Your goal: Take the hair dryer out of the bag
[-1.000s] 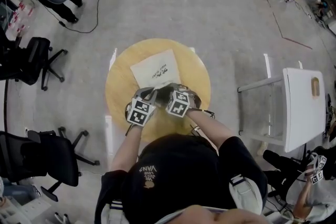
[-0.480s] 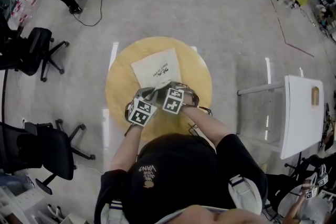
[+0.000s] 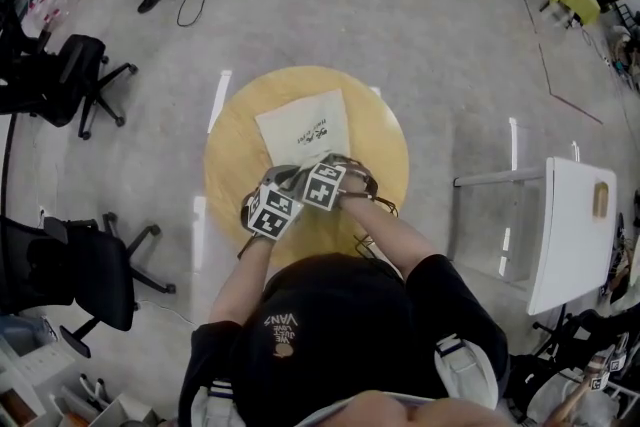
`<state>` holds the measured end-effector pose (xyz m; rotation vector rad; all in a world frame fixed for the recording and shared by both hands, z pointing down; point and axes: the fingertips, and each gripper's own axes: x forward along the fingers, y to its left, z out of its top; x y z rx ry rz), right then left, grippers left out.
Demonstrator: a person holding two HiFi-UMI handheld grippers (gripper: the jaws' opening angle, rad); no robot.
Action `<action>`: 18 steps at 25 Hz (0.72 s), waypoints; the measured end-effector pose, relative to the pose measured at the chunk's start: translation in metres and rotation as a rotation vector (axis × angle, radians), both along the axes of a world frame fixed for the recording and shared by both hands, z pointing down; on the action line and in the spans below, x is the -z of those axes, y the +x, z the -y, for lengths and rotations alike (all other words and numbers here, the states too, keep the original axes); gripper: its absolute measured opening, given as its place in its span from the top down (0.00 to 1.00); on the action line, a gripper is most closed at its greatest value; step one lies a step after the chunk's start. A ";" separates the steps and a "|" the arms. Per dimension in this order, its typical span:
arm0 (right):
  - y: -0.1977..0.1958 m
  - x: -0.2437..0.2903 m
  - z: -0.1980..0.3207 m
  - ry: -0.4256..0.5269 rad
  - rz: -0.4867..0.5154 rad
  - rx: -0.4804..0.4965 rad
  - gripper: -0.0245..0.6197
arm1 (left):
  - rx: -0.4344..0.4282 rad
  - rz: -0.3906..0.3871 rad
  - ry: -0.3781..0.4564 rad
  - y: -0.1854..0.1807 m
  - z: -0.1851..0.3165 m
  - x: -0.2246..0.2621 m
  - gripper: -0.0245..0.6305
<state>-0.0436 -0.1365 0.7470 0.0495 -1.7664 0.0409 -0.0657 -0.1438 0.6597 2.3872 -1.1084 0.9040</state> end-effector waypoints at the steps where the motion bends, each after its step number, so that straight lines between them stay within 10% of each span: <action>1: 0.000 -0.002 0.000 -0.011 -0.001 0.003 0.40 | -0.002 0.001 0.000 0.001 0.000 0.000 0.91; 18: -0.003 -0.009 0.001 -0.054 0.037 0.023 0.39 | -0.004 0.010 -0.011 0.001 0.002 -0.008 0.91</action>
